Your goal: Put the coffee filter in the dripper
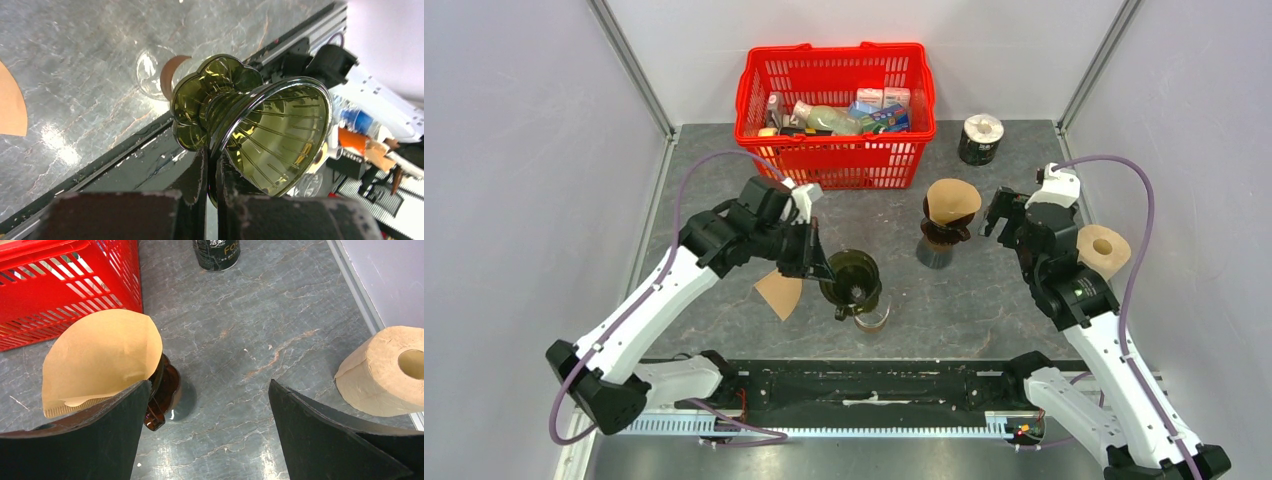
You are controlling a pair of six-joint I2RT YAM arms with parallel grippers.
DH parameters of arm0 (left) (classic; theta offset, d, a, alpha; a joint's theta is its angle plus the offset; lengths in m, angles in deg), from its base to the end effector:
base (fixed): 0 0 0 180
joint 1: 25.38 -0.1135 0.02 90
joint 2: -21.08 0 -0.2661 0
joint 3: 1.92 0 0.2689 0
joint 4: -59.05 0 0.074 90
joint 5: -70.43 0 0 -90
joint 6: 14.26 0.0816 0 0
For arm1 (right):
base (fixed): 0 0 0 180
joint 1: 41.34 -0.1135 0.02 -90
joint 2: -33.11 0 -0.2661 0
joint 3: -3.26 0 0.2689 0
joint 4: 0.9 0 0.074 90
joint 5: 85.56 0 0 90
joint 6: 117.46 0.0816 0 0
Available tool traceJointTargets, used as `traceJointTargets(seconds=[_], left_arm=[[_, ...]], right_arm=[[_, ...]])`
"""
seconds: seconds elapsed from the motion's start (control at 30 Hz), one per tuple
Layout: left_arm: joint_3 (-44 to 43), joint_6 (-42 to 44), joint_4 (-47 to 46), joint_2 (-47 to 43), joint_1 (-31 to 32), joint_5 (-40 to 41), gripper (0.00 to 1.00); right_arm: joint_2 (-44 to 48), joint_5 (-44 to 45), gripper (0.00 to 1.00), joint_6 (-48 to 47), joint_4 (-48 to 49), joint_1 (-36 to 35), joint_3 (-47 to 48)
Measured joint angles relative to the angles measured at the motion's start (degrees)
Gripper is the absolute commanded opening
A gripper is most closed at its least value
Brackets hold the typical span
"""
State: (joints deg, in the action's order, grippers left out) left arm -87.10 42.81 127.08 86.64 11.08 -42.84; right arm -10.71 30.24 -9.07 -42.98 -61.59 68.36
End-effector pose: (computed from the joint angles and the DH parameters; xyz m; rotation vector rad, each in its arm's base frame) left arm 0.1916 -0.1817 0.3346 0.2821 2.5819 -0.9981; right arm 0.2153 0.0416 0.3430 0.2655 1.8776 0.0227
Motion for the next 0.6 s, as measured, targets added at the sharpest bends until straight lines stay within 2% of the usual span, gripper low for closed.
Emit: traceJointTargets(seconds=[0.23,0.6], left_arm=[[-2.8,0.6,3.8,5.8,6.6,0.8,0.02],[-4.9,0.7,5.9,10.8,9.6,5.3,0.02]], right_arm=[[-0.4,0.1,0.97,0.0,0.0,0.0,0.0],[-0.7,1.2,0.97,0.0,0.0,0.0,0.0]])
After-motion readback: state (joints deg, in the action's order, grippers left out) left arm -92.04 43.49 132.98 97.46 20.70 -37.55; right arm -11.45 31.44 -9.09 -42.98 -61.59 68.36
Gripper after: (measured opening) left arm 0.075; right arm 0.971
